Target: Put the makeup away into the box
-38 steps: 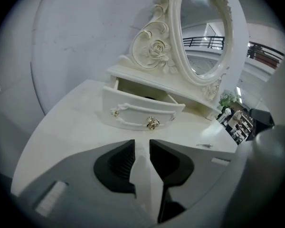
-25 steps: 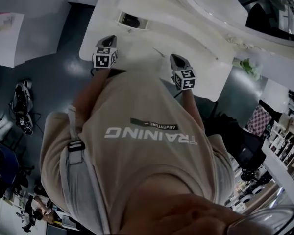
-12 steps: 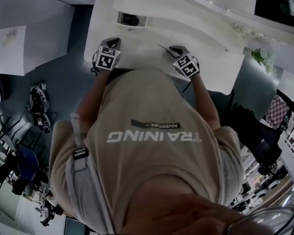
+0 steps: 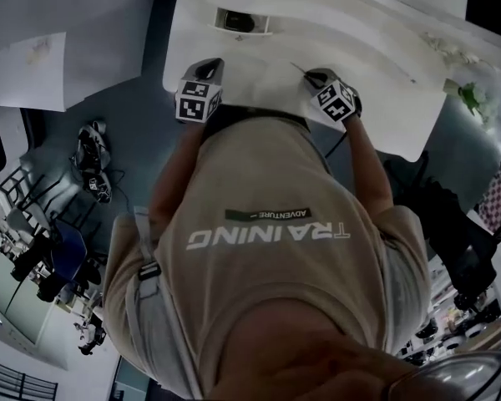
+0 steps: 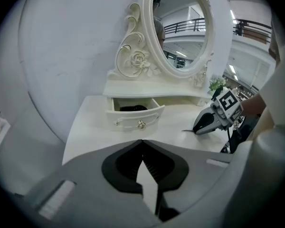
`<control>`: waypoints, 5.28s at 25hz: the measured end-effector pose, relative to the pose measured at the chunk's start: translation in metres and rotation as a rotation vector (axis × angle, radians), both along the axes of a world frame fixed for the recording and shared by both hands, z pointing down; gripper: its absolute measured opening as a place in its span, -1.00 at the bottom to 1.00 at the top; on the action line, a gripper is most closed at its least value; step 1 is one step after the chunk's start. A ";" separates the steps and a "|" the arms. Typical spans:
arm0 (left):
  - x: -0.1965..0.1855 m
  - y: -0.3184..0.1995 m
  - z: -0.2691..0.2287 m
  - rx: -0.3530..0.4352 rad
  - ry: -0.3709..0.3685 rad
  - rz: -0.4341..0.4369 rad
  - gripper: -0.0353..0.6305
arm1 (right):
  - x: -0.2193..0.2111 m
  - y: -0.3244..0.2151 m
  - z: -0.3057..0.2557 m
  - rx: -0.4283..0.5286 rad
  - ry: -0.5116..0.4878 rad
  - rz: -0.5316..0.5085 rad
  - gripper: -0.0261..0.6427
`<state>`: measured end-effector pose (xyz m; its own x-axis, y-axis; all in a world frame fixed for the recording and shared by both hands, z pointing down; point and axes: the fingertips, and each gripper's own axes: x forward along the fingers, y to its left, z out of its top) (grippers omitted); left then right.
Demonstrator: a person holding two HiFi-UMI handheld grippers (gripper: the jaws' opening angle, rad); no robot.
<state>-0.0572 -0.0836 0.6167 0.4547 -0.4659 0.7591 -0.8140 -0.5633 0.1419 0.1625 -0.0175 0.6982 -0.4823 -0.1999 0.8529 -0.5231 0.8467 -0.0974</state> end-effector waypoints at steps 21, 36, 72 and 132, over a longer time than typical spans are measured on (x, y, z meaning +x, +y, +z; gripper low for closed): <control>0.012 0.017 -0.042 0.110 0.244 0.146 -0.88 | -0.055 -0.007 -0.058 0.091 -0.015 0.143 -0.80; -0.050 -0.030 -0.063 0.144 0.438 0.071 -0.88 | -0.136 -0.073 -0.101 0.192 0.134 -0.042 -0.80; -0.099 -0.087 -0.034 -0.001 0.573 0.221 -0.88 | -0.225 -0.174 -0.051 0.013 0.266 -0.123 -0.80; -0.006 -0.056 0.012 0.041 0.221 0.410 -0.88 | -0.127 -0.093 -0.040 0.269 -0.099 0.430 -0.91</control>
<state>-0.0631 -0.1394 0.6287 0.7560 -0.2418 0.6083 -0.4760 -0.8409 0.2574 0.0350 -0.1101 0.6586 -0.3842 -0.6042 0.6981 -0.8288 0.5588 0.0275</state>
